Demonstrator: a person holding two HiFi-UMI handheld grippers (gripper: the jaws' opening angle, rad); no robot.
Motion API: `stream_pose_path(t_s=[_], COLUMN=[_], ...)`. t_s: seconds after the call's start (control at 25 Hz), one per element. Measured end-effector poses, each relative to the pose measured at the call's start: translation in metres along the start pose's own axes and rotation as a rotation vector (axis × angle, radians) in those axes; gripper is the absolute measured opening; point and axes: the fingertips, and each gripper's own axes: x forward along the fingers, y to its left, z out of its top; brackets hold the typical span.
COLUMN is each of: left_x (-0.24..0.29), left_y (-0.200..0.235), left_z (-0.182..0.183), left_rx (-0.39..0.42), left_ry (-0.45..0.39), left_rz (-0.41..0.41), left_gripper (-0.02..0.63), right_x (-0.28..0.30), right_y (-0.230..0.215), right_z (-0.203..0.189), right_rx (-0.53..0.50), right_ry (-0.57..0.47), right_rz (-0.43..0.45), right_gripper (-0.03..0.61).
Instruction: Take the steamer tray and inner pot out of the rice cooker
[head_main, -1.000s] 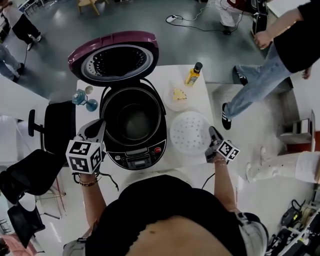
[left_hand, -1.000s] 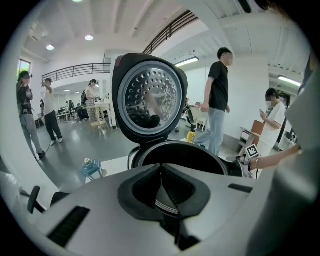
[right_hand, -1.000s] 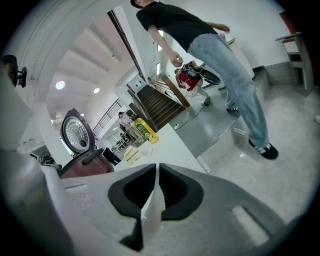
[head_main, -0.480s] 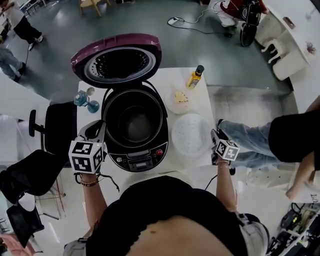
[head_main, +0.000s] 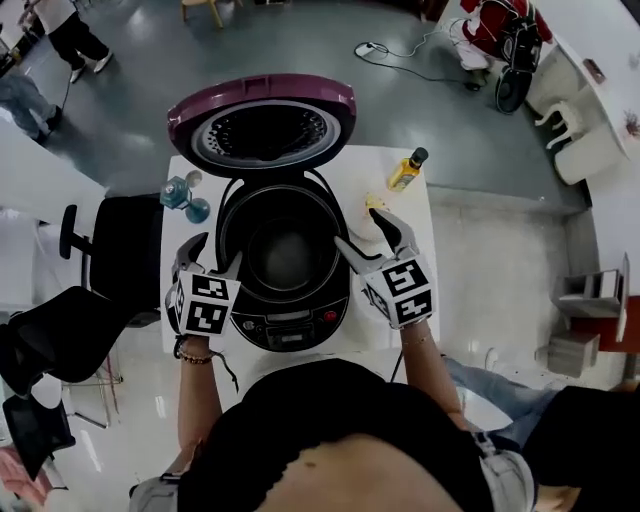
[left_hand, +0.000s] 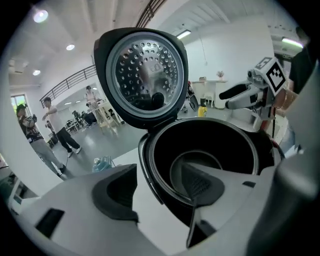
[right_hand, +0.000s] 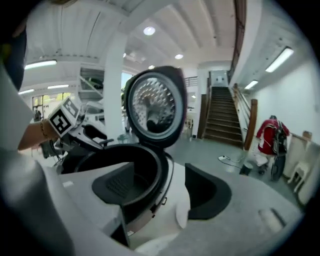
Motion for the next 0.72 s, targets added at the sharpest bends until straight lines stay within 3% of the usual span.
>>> stream_pose_path(t_s=[0.16,0.36,0.56,0.72], left_x=[0.017,0.036,0.05,0.057], left_y=[-0.007,-0.003,0.003,0.006], left_z=[-0.001,-0.016,-0.013,-0.012], left_rx=[-0.021,0.019,-0.022,-0.02], left_ry=[0.022,0.114,0.112,0.124], left_rz=[-0.043,-0.026,-0.062,-0.066], left_gripper=[0.292,0.299,0.301,0.299], right_x=[0.051,0.08,0.092,0.095], right_y=[0.028,0.011,0.007,0.005], right_z=[-0.011,-0.043,-0.054,-0.055], right_rx=[-0.144,-0.231,-0.174,-0.224], right_ry=[0.254,0.474,0.517,0.539], right_rz=[0.031,-0.06,-0.007,-0.02], right_gripper=[0.325,0.325,0.325,0.325])
